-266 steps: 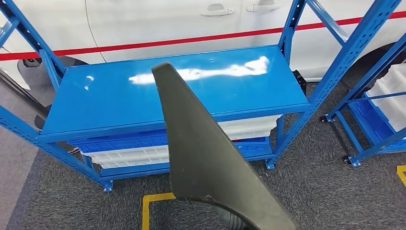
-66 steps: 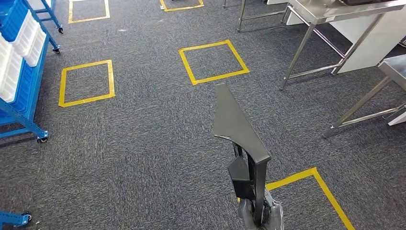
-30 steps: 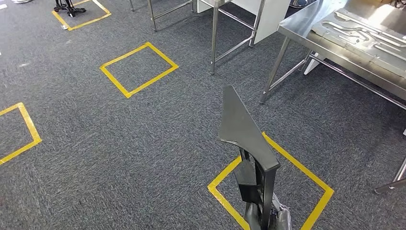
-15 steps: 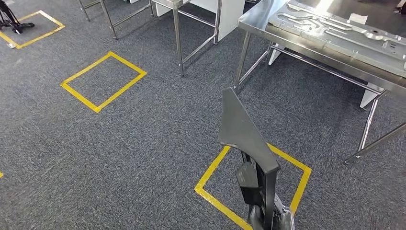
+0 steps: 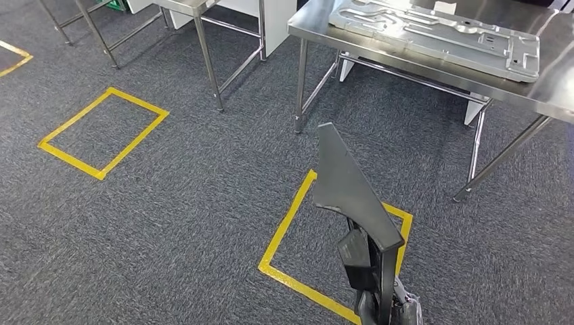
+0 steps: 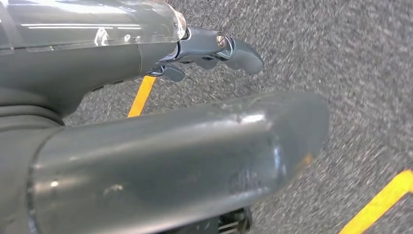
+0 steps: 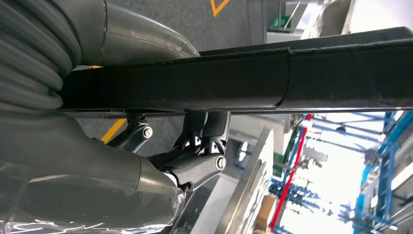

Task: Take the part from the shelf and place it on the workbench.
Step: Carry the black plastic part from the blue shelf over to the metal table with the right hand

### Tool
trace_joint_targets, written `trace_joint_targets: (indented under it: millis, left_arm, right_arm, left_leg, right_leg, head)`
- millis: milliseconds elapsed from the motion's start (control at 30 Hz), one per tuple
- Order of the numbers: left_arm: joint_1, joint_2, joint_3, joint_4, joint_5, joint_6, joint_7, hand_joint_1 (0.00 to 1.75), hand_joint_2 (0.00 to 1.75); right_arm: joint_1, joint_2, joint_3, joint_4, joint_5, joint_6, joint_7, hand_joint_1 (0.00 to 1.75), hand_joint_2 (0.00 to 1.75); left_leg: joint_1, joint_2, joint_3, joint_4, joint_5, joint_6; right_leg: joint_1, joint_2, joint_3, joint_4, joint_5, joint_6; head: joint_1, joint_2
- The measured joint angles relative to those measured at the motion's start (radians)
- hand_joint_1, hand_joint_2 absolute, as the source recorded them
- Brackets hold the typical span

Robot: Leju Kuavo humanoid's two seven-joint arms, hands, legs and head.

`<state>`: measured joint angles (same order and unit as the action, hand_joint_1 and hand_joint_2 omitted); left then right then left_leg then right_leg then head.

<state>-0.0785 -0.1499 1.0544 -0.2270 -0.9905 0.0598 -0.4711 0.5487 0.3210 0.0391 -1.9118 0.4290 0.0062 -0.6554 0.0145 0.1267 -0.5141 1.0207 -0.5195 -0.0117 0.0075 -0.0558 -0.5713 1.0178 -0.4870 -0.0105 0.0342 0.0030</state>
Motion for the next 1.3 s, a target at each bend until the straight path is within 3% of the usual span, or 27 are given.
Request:
trace_joint_targets:
  millis: [67, 133, 200, 233, 300, 367, 433, 500, 567, 633, 700, 733, 767, 800, 867, 933, 1000, 1033, 1100, 1133, 1200, 1233, 1267, 1300]
  left_arm:
    - [0.0, -0.001, 0.0, 0.0, -0.003, -0.001, -0.002, 0.0, 0.0]
    - [0.001, -0.001, 0.0, 0.0, -0.005, -0.002, -0.004, 0.0, 0.0]
    - [0.005, -0.001, 0.0, 0.0, -0.005, -0.002, -0.003, 0.0, 0.0]
    - [0.007, -0.001, 0.0, 0.0, -0.006, -0.002, -0.003, 0.0, 0.0]
    - [0.008, 0.0, 0.0, 0.0, -0.007, -0.001, -0.003, 0.0, 0.0]
    - [0.008, 0.001, 0.0, 0.0, -0.008, -0.001, -0.003, 0.0, 0.0]
    - [0.007, 0.002, 0.0, 0.0, -0.01, -0.001, -0.004, 0.0, 0.0]
    - [0.005, 0.002, 0.001, 0.0, -0.013, -0.001, -0.004, 0.0, 0.0]
    - [0.004, 0.001, 0.001, 0.0, -0.014, -0.001, -0.006, 0.0, 0.0]
    - [0.006, 0.0, 0.001, 0.0, -0.015, -0.001, -0.007, 0.0, 0.0]
    - [0.008, 0.0, 0.001, 0.0, -0.015, -0.001, -0.008, 0.0, 0.0]
    - [0.009, 0.0, 0.001, 0.0, -0.015, -0.001, -0.008, 0.0, 0.0]
    - [0.009, 0.0, 0.001, 0.0, -0.015, -0.001, -0.008, 0.0, 0.0]
    - [0.008, 0.0, 0.001, 0.0, -0.015, -0.001, -0.008, 0.0, 0.0]
    - [0.007, -0.001, 0.001, 0.0, -0.015, -0.002, -0.008, 0.0, 0.0]
    - [0.006, -0.001, 0.001, 0.0, -0.016, -0.002, -0.008, 0.0, 0.0]
    - [0.002, 0.0, 0.001, 0.0, -0.016, -0.002, -0.008, 0.0, 0.0]
    - [0.0, 0.0, 0.001, 0.0, -0.017, -0.003, -0.008, 0.0, 0.0]
    - [0.0, 0.0, 0.002, 0.0, -0.018, -0.003, -0.008, 0.0, 0.0]
    - [0.001, 0.001, 0.003, 0.0, -0.018, -0.004, -0.008, 0.0, 0.0]
    - [0.006, 0.001, 0.004, 0.0, -0.021, -0.004, -0.008, 0.0, 0.0]
    - [0.009, 0.002, 0.005, 0.0, -0.023, -0.004, -0.008, 0.0, 0.0]
    - [0.011, 0.002, 0.005, 0.0, -0.024, -0.004, -0.008, 0.0, 0.0]
    - [0.012, 0.002, 0.005, 0.0, -0.025, -0.003, -0.008, 0.0, 0.0]
  right_arm:
    - [0.002, 0.003, 0.0, -0.002, 0.002, 0.0, 0.0, 1.75, 1.75]
    - [0.001, 0.005, 0.001, -0.002, 0.002, 0.002, 0.001, 1.75, 1.75]
    - [0.0, 0.005, 0.002, -0.002, 0.004, 0.003, 0.001, 1.75, 1.75]
    - [0.001, 0.005, 0.002, -0.002, 0.005, 0.003, 0.002, 1.75, 1.75]
    - [0.001, 0.005, 0.002, -0.002, 0.007, 0.003, 0.002, 1.75, 1.75]
    - [0.0, 0.005, 0.004, -0.002, 0.008, 0.003, 0.002, 1.75, 1.75]
    - [0.0, 0.005, 0.007, -0.002, 0.008, 0.003, 0.003, 1.75, 1.75]
    - [0.002, 0.005, 0.01, -0.002, 0.009, 0.003, 0.003, 1.75, 1.75]
    - [0.002, 0.005, 0.01, -0.002, 0.009, 0.003, 0.004, 1.75, 1.75]
    - [-0.001, 0.004, 0.013, -0.002, 0.009, 0.003, 0.005, 1.75, 1.75]
    - [-0.003, 0.004, 0.015, -0.002, 0.009, 0.003, 0.005, 1.75, 1.75]
    - [-0.002, 0.004, 0.015, -0.001, 0.009, 0.003, 0.006, 1.75, 1.75]
    - [-0.002, 0.004, 0.015, -0.001, 0.009, 0.003, 0.006, 1.75, 1.75]
    - [-0.002, 0.003, 0.016, -0.001, 0.009, 0.003, 0.006, 1.75, 1.75]
    - [-0.003, 0.003, 0.017, -0.001, 0.007, 0.004, 0.007, 1.75, 1.75]
    - [-0.004, 0.003, 0.02, -0.001, 0.004, 0.006, 0.009, 1.75, 1.75]
    - [-0.004, 0.002, 0.023, 0.0, 0.003, 0.002, 0.012, 1.75, 1.75]
    - [-0.003, 0.002, 0.024, 0.001, 0.005, -0.003, 0.017, 1.75, 1.75]
    - [-0.004, 0.002, 0.031, 0.003, 0.017, -0.022, 0.031, 1.75, 1.75]
    - [-0.005, 0.002, 0.035, 0.005, 0.024, -0.032, 0.038, 1.75, 1.75]
    - [-0.007, 0.002, 0.041, 0.01, 0.034, -0.047, 0.047, 1.75, 1.75]
    - [-0.007, 0.001, 0.043, 0.013, 0.037, -0.051, 0.05, 1.75, 1.75]
    - [-0.007, 0.0, 0.045, 0.015, 0.04, -0.054, 0.052, 1.75, 1.75]
    - [-0.007, -0.001, 0.047, 0.018, 0.042, -0.058, 0.054, 1.75, 1.75]
  left_leg:
    - [0.001, -0.033, -0.005, 0.031, -0.028, -0.008]
    - [0.004, -0.092, -0.052, 0.139, -0.087, -0.012]
    - [0.005, -0.115, -0.112, 0.254, -0.123, -0.015]
    - [0.005, -0.118, -0.127, 0.271, -0.114, -0.015]
    - [0.005, -0.128, -0.104, 0.189, -0.042, -0.011]
    - [0.006, -0.17, -0.056, 0.061, 0.017, -0.002]
    - [0.003, -0.194, -0.035, 0.009, 0.025, 0.006]
    - [0.002, -0.177, -0.032, 0.001, 0.028, 0.015]
    - [0.007, -0.155, -0.026, -0.009, 0.034, 0.028]
    - [0.007, -0.129, -0.023, -0.015, 0.035, 0.037]
    - [0.006, -0.101, -0.022, -0.015, 0.031, 0.038]
    - [0.005, -0.087, -0.02, -0.015, 0.029, 0.036]
    - [0.005, -0.074, -0.017, -0.015, 0.026, 0.035]
    - [0.005, -0.062, -0.013, -0.015, 0.023, 0.032]
    - [0.003, -0.042, -0.002, -0.015, 0.015, 0.024]
    - [-0.001, -0.025, 0.005, -0.015, 0.007, 0.013]
    - [-0.003, -0.008, 0.013, -0.019, 0.002, 0.002]
    - [-0.002, -0.013, 0.016, -0.015, -0.004, -0.004]
    - [0.001, -0.057, -0.004, 0.041, -0.042, -0.012]
    - [0.003, -0.087, -0.031, 0.1, -0.074, -0.013]
    - [0.003, -0.114, -0.103, 0.238, -0.13, -0.015]
    - [0.003, -0.118, -0.127, 0.276, -0.132, -0.015]
    - [0.003, -0.118, -0.134, 0.276, -0.112, -0.014]
    - [0.003, -0.119, -0.122, 0.234, -0.073, -0.013]
  right_leg:
    - [-0.01, 0.025, 0.011, -0.018, 0.01, -0.01]
    - [-0.014, 0.048, 0.016, -0.024, 0.014, -0.016]
    - [-0.012, 0.077, 0.016, -0.022, 0.013, -0.019]
    - [-0.011, 0.094, 0.018, -0.02, 0.012, -0.019]
    - [-0.011, 0.125, 0.021, -0.015, 0.008, -0.016]
    - [-0.01, 0.15, 0.021, -0.007, 0.002, -0.009]
    - [-0.013, 0.171, 0.014, -0.001, -0.001, 0.003]
    - [-0.016, 0.182, 0.008, -0.001, 0.001, 0.015]
    - [-0.014, 0.141, -0.006, 0.029, -0.019, 0.026]
    - [-0.014, 0.082, -0.059, 0.135, -0.077, 0.036]
    - [-0.019, 0.064, -0.124, 0.256, -0.123, 0.043]
    - [-0.021, 0.061, -0.136, 0.275, -0.119, 0.045]
    - [-0.023, 0.057, -0.128, 0.256, -0.097, 0.046]
    - [-0.023, 0.048, -0.099, 0.2, -0.061, 0.045]
    - [-0.016, 0.009, -0.027, 0.061, -0.003, 0.035]
    - [-0.007, -0.012, 0.003, -0.002, 0.009, 0.022]
    - [-0.005, 0.01, 0.001, -0.005, 0.008, 0.011]
    - [-0.007, 0.019, 0.003, -0.009, 0.01, 0.005]
    - [-0.014, 0.035, 0.009, -0.017, 0.014, -0.008]
    - [-0.015, 0.04, 0.01, -0.018, 0.014, -0.013]
    - [-0.013, 0.055, 0.012, -0.017, 0.01, -0.02]
    - [-0.011, 0.063, 0.014, -0.016, 0.008, -0.021]
    - [-0.01, 0.071, 0.018, -0.015, 0.004, -0.021]
    - [-0.01, 0.077, 0.023, -0.013, 0.0, -0.02]
  head:
    - [-0.004, 0.0]
    - [-0.009, 0.0]
    - [-0.012, 0.0]
    - [-0.012, 0.0]
    - [-0.012, 0.0]
    - [-0.012, 0.0]
    - [-0.012, 0.0]
    - [-0.013, 0.0]
    - [-0.009, 0.0]
    - [-0.003, 0.0]
    - [-0.001, 0.0]
    - [-0.001, 0.0]
    - [-0.001, 0.0]
    - [-0.001, 0.0]
    - [-0.001, 0.0]
    - [-0.002, 0.0]
    - [-0.003, 0.0]
    - [-0.003, 0.0]
    - [-0.007, 0.0]
    - [-0.01, 0.0]
    - [-0.014, 0.0]
    - [-0.015, 0.0]
    - [-0.015, 0.0]
    - [-0.015, 0.0]
